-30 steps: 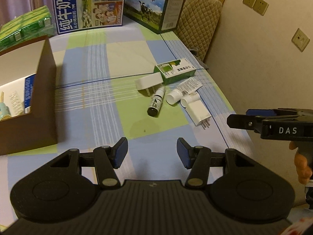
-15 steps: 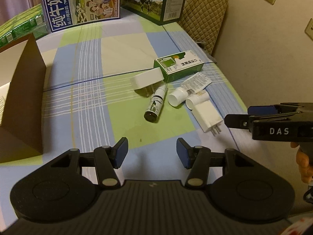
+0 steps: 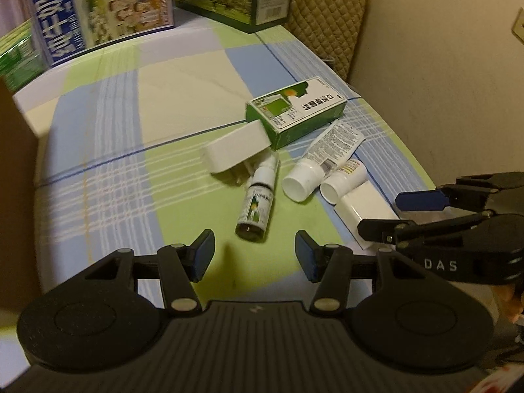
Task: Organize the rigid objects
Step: 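Grasp the brown spray bottle with the left tool while the right tool grasps the white charger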
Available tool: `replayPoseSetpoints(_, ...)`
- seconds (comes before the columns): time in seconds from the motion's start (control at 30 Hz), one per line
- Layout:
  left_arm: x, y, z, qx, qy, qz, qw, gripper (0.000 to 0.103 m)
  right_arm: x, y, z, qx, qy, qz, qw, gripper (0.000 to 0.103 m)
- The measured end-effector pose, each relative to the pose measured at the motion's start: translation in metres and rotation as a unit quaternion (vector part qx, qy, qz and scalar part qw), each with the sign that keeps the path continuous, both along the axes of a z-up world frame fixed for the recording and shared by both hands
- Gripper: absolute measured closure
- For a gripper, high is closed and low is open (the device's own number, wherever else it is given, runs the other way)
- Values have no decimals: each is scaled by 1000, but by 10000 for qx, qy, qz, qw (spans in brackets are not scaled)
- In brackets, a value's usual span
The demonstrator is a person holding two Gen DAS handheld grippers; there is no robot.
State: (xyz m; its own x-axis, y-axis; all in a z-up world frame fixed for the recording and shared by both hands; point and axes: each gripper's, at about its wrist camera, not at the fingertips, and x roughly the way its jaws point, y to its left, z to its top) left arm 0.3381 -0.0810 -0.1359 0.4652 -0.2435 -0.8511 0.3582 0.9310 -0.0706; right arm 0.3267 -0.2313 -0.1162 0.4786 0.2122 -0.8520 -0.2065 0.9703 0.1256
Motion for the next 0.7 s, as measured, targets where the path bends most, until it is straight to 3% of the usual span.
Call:
replayPoseSetpoints(0.27,22,-16,-21,185,-35,-323,9993,62,4,-2,-2,105,88,-99,9999,51)
replayPoseSetpoints(0.43,28,-21,-29,157,-44,-498,9986,72,5,-1,-3,127,98,-155,9998,51)
replayPoseSetpoints(0.5,29,-22,-33,167,-18,-570,9982,83,5,-1,-3,122,96,-176,9997,51)
replayPoseSetpoints(0.7,21,-19,-35,152,-83,-791,9967,84,4,2,-4,52,59,-181,9998,51)
